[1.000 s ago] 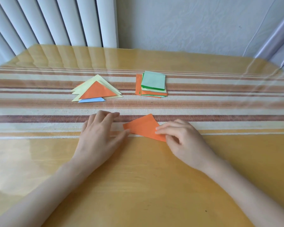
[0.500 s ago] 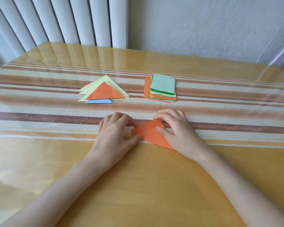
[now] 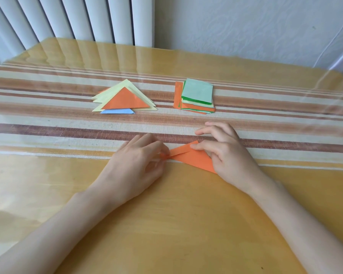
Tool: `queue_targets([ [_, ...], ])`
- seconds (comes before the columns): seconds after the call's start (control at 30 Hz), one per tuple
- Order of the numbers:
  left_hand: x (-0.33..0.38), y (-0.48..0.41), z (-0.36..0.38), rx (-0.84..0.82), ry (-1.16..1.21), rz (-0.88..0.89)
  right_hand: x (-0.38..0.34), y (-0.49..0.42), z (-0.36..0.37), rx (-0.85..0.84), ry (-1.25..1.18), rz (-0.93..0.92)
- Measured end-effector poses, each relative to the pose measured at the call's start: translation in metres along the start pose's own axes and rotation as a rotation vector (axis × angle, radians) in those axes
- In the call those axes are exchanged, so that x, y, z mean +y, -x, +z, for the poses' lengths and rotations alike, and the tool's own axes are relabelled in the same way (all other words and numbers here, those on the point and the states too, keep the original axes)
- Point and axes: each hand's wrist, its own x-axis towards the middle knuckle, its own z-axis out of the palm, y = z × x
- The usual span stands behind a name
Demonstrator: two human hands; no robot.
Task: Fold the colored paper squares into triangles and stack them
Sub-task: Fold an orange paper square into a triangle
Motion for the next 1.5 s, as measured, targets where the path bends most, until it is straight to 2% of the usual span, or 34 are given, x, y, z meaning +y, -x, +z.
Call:
queue_targets([
  [0.1,0.004,0.006,-0.002,-0.028,-0.124,0.051,-0.014,0.0,-0.003,0.012,0.116,0.007],
  [0.3,0.012,0.006,-0.002,-0.013,-0.242,0.083,-0.04,0.0,0.003,-0.09,0.199,-0.079],
  [0.6,0.013,0.005,-0.001,0.01,-0.26,0.087,-0.012,0.0,-0.004,-0.006,0.269,0.011],
  [0.8,0.015,0.004,-0.001,-0.018,-0.293,0.068,-0.019,0.004,-0.008,0.067,0.374,0.068],
  [0.87,0.015,0.005,-0.001,-0.03,-0.305,0.058,-0.027,0.008,-0.006,0.063,0.337,0.045],
  [1.03,0.019,-0.003,0.005,-0.018,-0.34,0.047,-0.031,0.009,0.001,-0.076,0.266,0.009],
  [1.2,0.016,0.002,0.001,0.024,-0.394,0.066,-0.031,0.008,0.002,-0.073,0.291,0.026],
  [1.5,0.009,0.013,-0.008,0.1,-0.359,0.077,-0.034,0.006,-0.001,-0.077,0.258,0.019],
])
